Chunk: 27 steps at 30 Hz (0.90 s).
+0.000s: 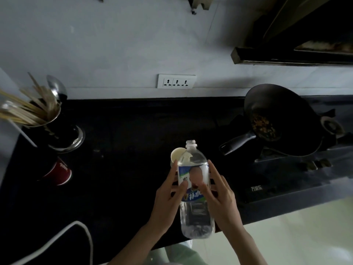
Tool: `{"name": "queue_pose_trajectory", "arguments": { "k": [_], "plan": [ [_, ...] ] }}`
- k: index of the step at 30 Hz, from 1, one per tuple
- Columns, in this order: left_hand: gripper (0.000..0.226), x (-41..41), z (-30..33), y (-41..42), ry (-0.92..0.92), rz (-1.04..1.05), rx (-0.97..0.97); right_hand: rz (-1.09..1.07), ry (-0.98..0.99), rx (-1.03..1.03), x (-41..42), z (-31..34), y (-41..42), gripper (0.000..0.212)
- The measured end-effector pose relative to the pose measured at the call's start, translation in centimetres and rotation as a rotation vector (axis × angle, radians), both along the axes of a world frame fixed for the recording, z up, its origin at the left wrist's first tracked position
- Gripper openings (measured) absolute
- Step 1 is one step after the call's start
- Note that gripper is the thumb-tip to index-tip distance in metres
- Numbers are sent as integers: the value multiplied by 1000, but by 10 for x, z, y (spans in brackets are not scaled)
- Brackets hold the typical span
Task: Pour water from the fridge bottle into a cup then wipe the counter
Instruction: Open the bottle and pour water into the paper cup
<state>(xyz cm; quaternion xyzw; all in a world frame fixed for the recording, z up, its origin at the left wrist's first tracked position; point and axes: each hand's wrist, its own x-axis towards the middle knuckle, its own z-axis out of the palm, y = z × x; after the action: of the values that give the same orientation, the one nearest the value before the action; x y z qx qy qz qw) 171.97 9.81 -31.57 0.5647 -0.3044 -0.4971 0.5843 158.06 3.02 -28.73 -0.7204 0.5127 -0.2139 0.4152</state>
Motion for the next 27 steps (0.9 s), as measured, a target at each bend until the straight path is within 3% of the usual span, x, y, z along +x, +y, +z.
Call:
{"name": "queue_pose_trajectory", "arguments": {
  "k": [3, 8, 17, 27],
  "plan": [
    [57, 5, 3, -1, -39, -3, -9, 30, -83, -11, -3, 3, 1, 72],
    [73, 8, 5, 6, -76, -56, -7, 108, -220, 61, -15, -3, 3, 67],
    [79, 6, -2, 19, -300, -83, -36, 234, -172, 77, -36, -24, 6, 79],
    [85, 2, -17, 19, -362, -97, 9, 287, -149, -8, -41, -43, -2, 83]
  ]
}}
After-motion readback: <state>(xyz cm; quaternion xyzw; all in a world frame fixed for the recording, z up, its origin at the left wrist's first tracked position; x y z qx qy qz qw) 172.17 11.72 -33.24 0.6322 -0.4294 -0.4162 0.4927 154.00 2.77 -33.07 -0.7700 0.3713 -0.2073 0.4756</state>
